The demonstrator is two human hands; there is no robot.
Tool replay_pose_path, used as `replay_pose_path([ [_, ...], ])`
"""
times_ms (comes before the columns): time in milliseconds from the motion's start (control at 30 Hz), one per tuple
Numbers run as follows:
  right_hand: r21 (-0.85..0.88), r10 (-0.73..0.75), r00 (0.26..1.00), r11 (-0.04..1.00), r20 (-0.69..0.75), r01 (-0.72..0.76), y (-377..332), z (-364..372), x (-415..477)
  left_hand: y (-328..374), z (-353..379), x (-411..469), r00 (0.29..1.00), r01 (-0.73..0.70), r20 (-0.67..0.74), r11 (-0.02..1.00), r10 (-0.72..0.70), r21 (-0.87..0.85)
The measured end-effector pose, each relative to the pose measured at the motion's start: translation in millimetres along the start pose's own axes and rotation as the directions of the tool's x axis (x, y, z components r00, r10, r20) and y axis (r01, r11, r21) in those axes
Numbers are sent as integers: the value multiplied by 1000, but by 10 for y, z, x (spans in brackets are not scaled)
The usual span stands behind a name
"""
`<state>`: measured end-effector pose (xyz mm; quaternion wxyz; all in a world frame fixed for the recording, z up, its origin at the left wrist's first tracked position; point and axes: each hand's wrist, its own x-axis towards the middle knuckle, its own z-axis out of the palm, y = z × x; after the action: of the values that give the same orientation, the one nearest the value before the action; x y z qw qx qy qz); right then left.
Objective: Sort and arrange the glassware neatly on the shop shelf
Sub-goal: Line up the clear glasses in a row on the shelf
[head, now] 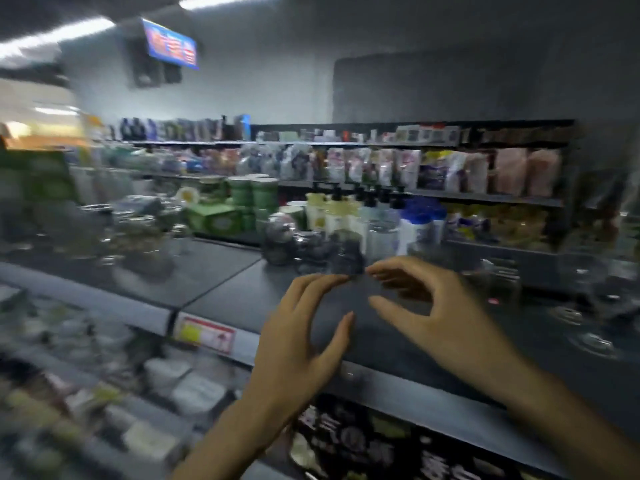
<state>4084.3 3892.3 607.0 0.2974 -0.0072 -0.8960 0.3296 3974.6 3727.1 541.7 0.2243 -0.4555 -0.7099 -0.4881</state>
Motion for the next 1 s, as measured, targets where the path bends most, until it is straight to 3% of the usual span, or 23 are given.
replay_pose_path([
  [200, -122, -114, 975, 983, 192, 139, -463, 1485, 1133, -1378, -1427, -5, 996, 93, -50, 894, -80, 438],
  [433, -221, -1, 955, 973, 297, 69, -615, 3093, 2321, -2828, -2495, 395, 979, 162, -38, 642, -201, 749],
  [533, -196, 87, 963, 980, 255, -37, -686, 3581, 2798, -3273, -2760, 593, 919, 352, -154, 581, -363, 734],
  [700, -130, 296, 948, 951, 116, -281, -617, 4175, 3422, -3924, -2968, 820, 719, 646, -258, 483, -646, 591],
  [867, 15, 388, 918, 921, 79, -390, -501, 4562, 3683, -4301, -2954, 900, 712, 678, -295, 515, -638, 525],
  [1000, 10, 379, 924, 925, 53, -380, -454, 4781, 3772, -4453, -2987, 974, 697, 714, -343, 562, -630, 418],
])
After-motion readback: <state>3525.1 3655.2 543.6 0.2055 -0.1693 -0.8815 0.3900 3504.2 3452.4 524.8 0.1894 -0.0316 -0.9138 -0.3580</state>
